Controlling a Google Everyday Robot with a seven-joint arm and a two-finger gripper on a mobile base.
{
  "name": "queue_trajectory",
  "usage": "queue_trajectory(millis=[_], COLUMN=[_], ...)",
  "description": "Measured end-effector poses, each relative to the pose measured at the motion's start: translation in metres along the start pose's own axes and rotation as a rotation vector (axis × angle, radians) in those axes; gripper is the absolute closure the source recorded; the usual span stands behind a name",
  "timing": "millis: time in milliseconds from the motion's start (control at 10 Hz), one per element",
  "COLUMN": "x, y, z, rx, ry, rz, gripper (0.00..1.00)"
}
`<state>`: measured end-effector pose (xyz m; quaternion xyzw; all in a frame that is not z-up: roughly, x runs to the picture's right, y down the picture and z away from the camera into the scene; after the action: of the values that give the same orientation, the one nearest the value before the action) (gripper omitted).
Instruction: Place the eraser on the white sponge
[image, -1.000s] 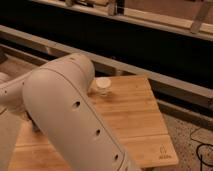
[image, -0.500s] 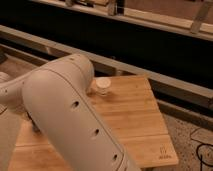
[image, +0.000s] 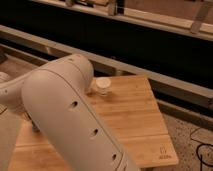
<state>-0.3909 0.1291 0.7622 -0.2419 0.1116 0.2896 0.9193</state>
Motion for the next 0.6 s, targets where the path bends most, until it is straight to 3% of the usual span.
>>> queue_trajectory(millis=[400, 600], x=[-0.001, -0.005], y=[0.0, -0.003], z=[-0.004, -0.02], rx=[-0.006, -0.002], ry=[-0.008, -0.049], rz=[0.001, 0.006], gripper=[0.23, 0.23])
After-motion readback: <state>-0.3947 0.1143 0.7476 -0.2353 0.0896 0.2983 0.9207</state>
